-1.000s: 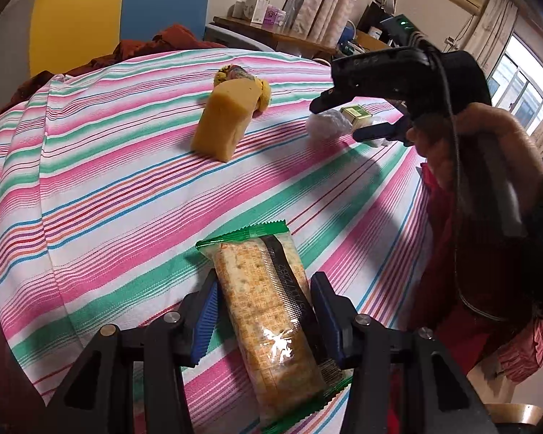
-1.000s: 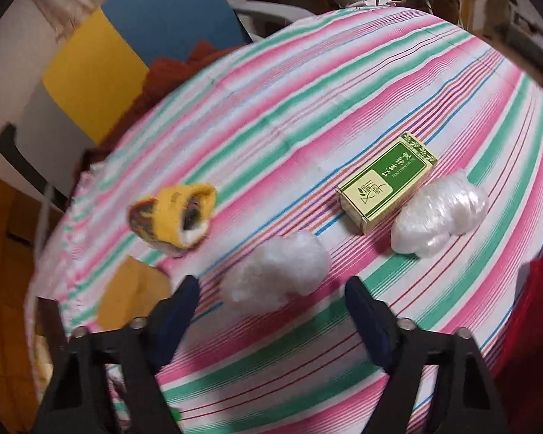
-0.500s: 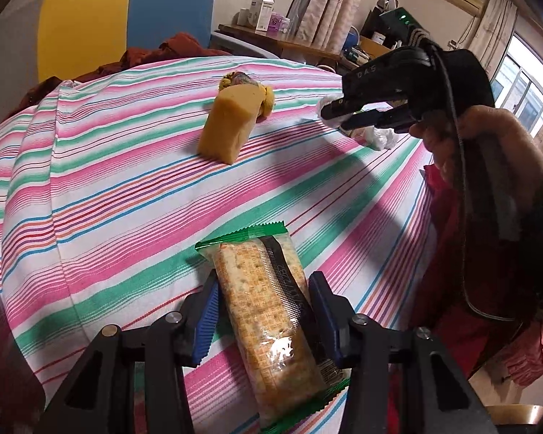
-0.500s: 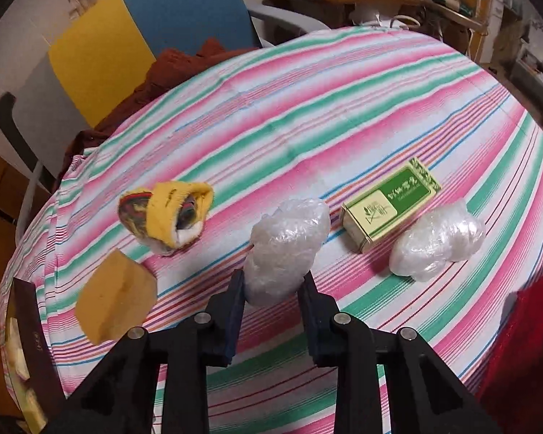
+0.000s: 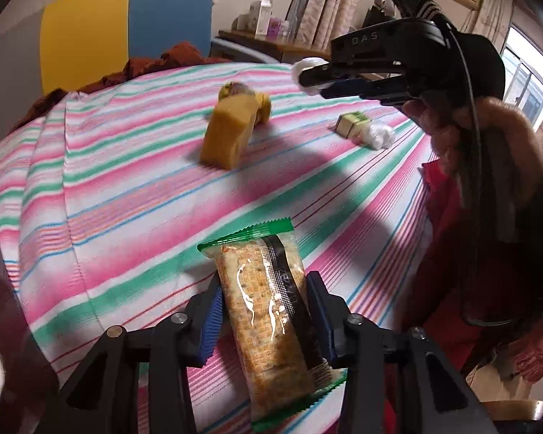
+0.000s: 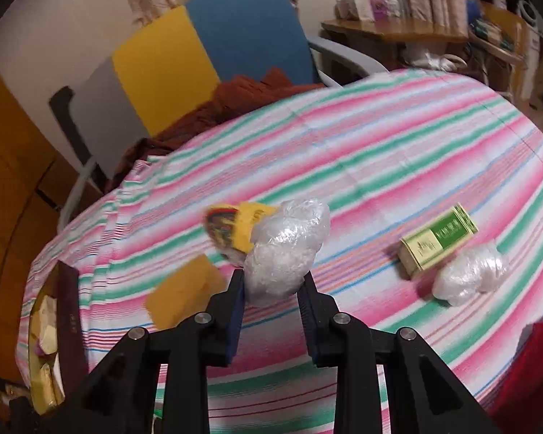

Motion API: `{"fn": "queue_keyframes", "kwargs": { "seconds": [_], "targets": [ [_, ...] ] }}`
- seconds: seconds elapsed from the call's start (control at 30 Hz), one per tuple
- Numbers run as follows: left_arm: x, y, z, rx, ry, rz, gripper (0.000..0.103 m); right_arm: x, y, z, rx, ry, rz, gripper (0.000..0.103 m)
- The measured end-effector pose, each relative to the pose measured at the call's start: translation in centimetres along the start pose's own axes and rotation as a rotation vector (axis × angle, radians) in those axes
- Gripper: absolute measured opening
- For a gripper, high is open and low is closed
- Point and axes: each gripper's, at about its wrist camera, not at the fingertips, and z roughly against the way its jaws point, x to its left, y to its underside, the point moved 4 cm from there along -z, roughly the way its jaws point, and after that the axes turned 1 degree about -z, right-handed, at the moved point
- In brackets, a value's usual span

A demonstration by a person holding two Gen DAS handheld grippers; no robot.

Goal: Organize objects
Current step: 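Carry the cracker packet and plastic bag to the gold tray and release both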

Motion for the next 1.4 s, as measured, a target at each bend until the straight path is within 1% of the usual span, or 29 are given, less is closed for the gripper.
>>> {"fn": "queue_keyframes", "kwargs": {
  "seconds": [0.13,0.23,0.3,0.4,0.57,0.7,0.77,0.9,0.97,1.07,1.1,1.13,1.17,1.2,1.27,1.3,1.4],
  "targets": [
    [0.1,-0.7,2.5,-0.057,0.005,0.013,0.043,1.9,0.0,1.4,-0.043,-0.059,0.058,0.029],
    [0.8,-1.0,4.6,-0.101,0.001,0.048,0.043,3.7,0.3,1.7,-0.051,-0.091,0.101,0.029],
    [1.6,-1.1,6.0,-0.126,-0.016,0.077,0.043,4.9,0.6,2.1,-0.055,-0.102,0.127,0.029],
    [3.2,-1.2,8.6,-0.178,-0.045,0.126,0.043,6.4,1.1,3.6,-0.064,-0.145,0.151,0.029],
    [7.2,-0.1,13.2,-0.253,-0.125,0.236,0.043,10.6,2.1,5.3,-0.066,-0.234,0.214,0.029],
    [11.1,1.9,16.5,-0.298,-0.219,0.331,0.043,16.4,3.7,6.3,-0.046,-0.342,0.300,0.029],
    [13.2,3.4,18.0,-0.303,-0.283,0.383,0.043,18.9,4.8,6.4,-0.029,-0.386,0.342,0.029],
    [17.1,6.5,19.9,-0.303,-0.390,0.497,0.043,24.3,7.9,6.1,0.036,-0.473,0.439,0.029],
    [18.7,7.8,20.3,-0.292,-0.416,0.549,0.043,26.6,9.7,5.8,0.074,-0.513,0.482,0.029],
    [20.8,9.5,20.6,-0.268,-0.461,0.628,0.045,29.1,11.8,5.4,0.115,-0.546,0.533,0.029],
    [21.3,9.9,20.7,-0.271,-0.467,0.641,0.049,30.1,12.5,5.1,0.122,-0.544,0.551,0.029],
    [21.4,10.1,20.8,-0.272,-0.466,0.646,0.053,30.5,12.8,4.7,0.129,-0.538,0.563,0.032],
    [21.7,10.3,20.9,-0.275,-0.470,0.656,0.053,31.1,13.1,4.2,0.137,-0.528,0.573,0.032],
    [21.8,10.4,21.0,-0.280,-0.475,0.660,0.053,31.6,13.4,3.7,0.147,-0.522,0.576,0.036],
    [21.8,10.5,21.0,-0.281,-0.479,0.655,0.053,32.2,13.8,2.9,0.161,-0.518,0.587,0.058],
    [21.8,10.6,21.1,-0.281,-0.485,0.655,0.053,32.2,14.0,2.6,0.165,-0.511,0.588,0.060],
    [21.8,10.7,21.2,-0.282,-0.494,0.656,0.053,32.1,14.8,2.0,0.193,-0.510,0.582,0.062]
  ]
}}
